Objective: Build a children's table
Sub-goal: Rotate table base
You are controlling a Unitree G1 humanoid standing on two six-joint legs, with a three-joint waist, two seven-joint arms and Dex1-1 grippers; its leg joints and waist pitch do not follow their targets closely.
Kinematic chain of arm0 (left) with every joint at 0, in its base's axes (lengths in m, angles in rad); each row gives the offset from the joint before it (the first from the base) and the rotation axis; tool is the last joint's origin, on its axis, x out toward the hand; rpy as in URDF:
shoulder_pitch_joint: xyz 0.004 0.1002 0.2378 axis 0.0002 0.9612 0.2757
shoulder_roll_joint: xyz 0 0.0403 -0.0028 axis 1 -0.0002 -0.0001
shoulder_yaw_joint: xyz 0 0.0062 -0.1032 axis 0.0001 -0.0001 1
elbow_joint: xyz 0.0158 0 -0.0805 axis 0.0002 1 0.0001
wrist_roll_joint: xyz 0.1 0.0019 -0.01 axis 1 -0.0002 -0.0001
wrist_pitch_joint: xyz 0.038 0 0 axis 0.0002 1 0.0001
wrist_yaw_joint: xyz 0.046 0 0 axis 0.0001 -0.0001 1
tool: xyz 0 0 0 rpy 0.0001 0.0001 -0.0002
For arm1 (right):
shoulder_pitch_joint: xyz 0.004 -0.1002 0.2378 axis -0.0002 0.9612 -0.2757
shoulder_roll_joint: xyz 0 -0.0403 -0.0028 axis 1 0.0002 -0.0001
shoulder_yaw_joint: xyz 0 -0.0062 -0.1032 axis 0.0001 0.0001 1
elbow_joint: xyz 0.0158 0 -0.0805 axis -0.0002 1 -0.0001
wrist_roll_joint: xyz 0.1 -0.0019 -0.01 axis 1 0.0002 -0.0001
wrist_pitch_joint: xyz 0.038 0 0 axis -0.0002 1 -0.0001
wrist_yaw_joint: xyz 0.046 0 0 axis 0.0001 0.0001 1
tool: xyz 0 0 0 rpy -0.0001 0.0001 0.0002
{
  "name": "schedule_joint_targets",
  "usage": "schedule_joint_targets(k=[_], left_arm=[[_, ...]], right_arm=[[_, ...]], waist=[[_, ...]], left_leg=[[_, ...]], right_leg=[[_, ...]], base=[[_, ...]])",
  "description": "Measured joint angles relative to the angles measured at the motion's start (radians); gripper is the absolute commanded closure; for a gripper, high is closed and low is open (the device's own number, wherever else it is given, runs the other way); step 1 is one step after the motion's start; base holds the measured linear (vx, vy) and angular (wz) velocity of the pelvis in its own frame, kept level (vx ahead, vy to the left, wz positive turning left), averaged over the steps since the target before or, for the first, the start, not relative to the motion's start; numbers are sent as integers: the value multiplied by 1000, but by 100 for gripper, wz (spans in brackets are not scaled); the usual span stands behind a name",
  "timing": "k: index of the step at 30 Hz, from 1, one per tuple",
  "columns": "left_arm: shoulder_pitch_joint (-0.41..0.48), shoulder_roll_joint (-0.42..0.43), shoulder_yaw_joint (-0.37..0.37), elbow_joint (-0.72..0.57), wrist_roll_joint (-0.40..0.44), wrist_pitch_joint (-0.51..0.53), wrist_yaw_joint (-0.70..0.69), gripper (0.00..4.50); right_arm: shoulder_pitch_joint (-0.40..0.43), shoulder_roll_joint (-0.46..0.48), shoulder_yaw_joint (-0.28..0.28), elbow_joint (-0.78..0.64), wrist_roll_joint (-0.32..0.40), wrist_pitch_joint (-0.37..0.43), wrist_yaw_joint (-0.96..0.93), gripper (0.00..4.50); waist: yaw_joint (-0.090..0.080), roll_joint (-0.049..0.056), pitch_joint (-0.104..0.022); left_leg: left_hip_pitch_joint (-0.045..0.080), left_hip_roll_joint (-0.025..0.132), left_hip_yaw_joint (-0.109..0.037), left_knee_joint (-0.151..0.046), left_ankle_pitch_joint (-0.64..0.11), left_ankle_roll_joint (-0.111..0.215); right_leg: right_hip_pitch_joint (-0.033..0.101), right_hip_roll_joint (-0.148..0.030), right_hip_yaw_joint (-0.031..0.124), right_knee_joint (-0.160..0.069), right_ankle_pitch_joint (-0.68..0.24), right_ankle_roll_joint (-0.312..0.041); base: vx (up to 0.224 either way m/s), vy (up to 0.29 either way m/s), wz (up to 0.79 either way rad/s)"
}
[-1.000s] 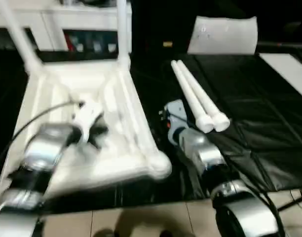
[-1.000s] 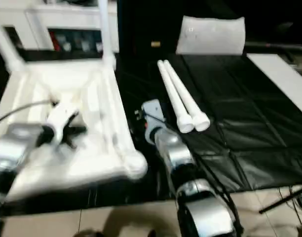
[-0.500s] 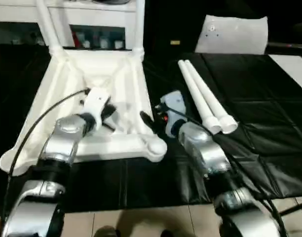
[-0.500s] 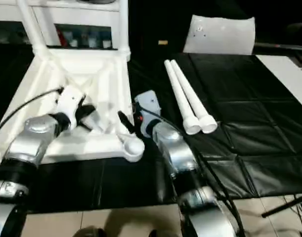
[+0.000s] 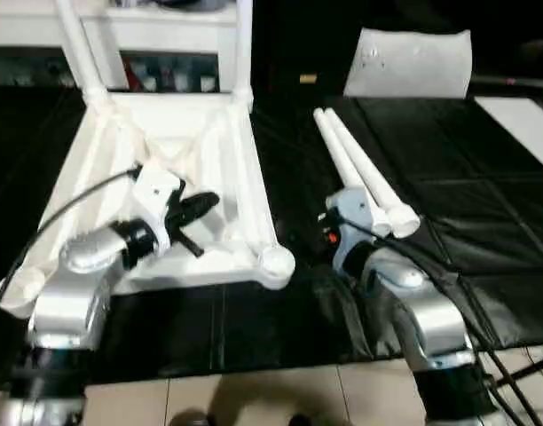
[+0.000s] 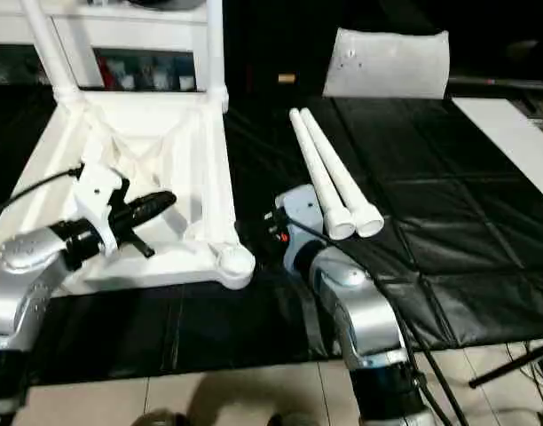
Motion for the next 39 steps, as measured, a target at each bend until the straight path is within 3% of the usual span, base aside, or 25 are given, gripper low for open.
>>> schedule_joint_targets(k=[4,9,15,18,20,25,31,34,36,39], left_arm=[[122,-157,47,-143,4,19,212,408],[222,-225,47,-217,71,19,361,373],[258,-243,23,-257,126,-24,425,328],[254,-244,13,-257,194,-23,499,287],[251,-237,13,-256,227,8,534,286],[248,-225,6,-250,238,5,532,238],[248,-198,-15,-250,237,20,512,195],[241,-171,-29,-255,194,46,432,159],[239,-169,-34,-266,173,48,404,149],[232,-154,-41,-300,145,63,371,115]], right_arm=[[94,37,-27,-138,5,36,-75,0],[221,68,-83,-249,22,20,-132,0],[252,73,-133,-317,78,41,-144,0],[254,72,-128,-327,76,41,-154,0],[265,69,-127,-327,73,41,-158,0],[276,62,-123,-327,63,61,-190,0],[200,35,-116,-264,-6,64,-249,0],[71,5,-126,-154,-35,138,-285,0],[38,-4,-128,-125,-40,158,-293,0],[-83,-35,-126,40,-42,178,-282,0]], waist=[[-3,1,-1],[-13,-3,-3],[-24,-3,-3],[-24,-3,-3],[-24,-3,-3],[-23,-4,-4],[-25,-6,-5],[-28,-5,-5],[-24,-5,-5],[-24,-5,-5]], left_leg=[[-1,0,0,0,0,0],[-3,0,-1,-1,0,0],[-3,-1,-1,0,0,1],[-3,-1,-2,0,0,1],[-3,-1,-2,1,0,1],[-4,-2,-3,3,0,1],[-4,-2,-3,3,0,1],[-4,-2,-3,4,0,1],[-4,-2,-3,4,0,1],[-4,-2,-3,4,0,1]], right_leg=[[1,0,0,-3,-1,2],[-1,1,0,-3,-3,7],[0,1,0,-4,-2,8],[0,1,0,-4,-2,9],[0,1,0,-4,-2,9],[1,1,0,-6,-2,9],[0,1,1,-5,-1,11],[0,1,1,-4,-1,10],[0,1,1,-3,-1,10],[0,1,1,-2,1,9]], base=[[0,0,0],[0,0,0],[0,0,0],[0,0,0],[0,0,0],[0,0,0],[0,0,0],[0,0,0],[0,0,0],[0,0,0]])
